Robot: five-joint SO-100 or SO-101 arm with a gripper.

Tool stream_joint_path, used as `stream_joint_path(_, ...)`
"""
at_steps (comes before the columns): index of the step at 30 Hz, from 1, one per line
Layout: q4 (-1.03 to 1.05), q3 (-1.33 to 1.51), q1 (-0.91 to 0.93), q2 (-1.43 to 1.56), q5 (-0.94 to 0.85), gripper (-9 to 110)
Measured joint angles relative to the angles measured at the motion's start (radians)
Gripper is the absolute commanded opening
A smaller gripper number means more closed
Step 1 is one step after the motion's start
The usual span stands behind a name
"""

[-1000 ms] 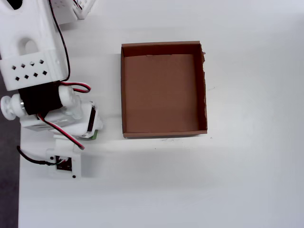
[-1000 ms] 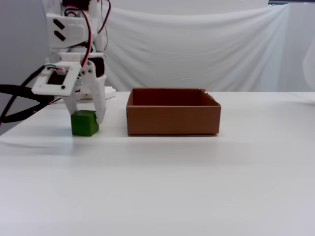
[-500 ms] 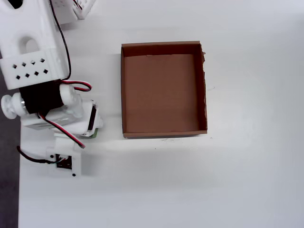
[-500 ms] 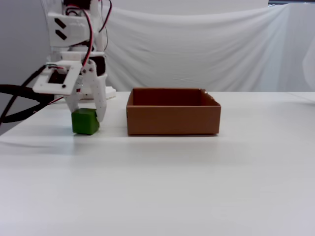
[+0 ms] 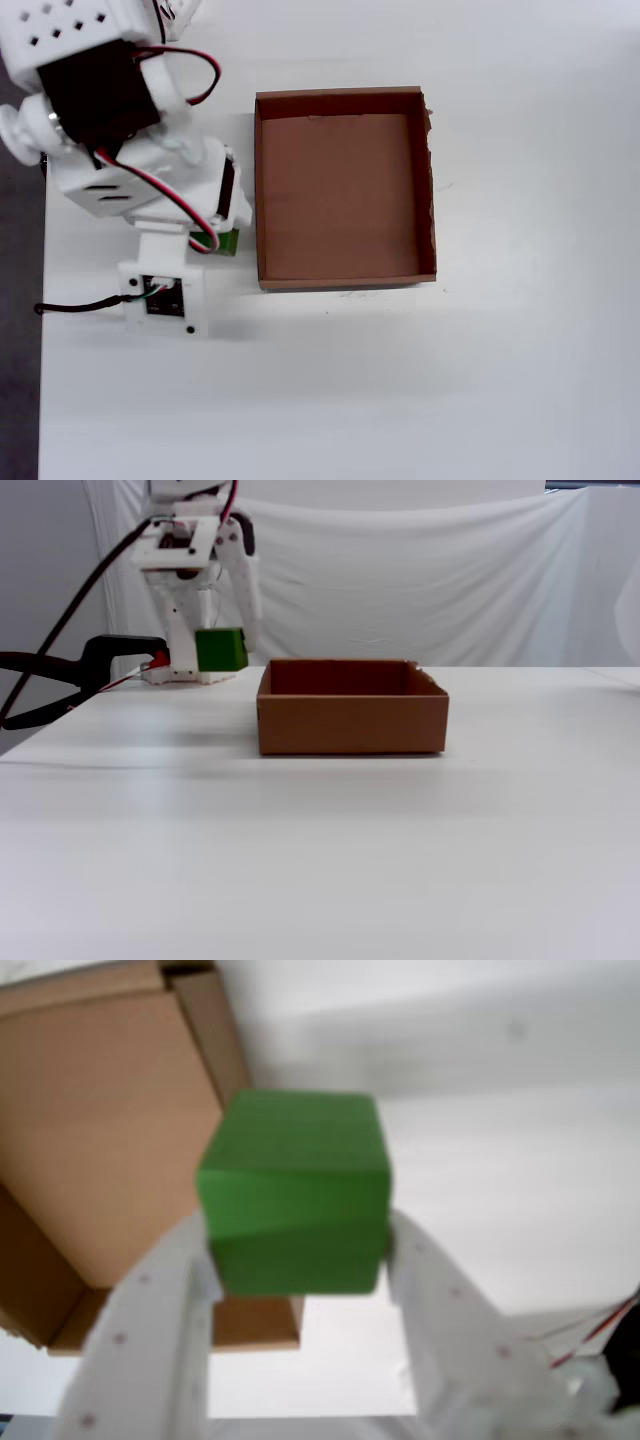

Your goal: Grasp a green cube and put it in a box.

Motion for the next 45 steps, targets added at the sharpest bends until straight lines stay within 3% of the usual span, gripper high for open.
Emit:
stream_joint_path(18, 0.035, -0.12, -0.316, -0.11, 0.087, 10)
stream_joint_path(27, -0.025, -0.169, -0.347, -0.291, 0.117, 10)
stream_joint_path(45, -0.103, -0.17, -0.413, -0.383, 0.155, 10)
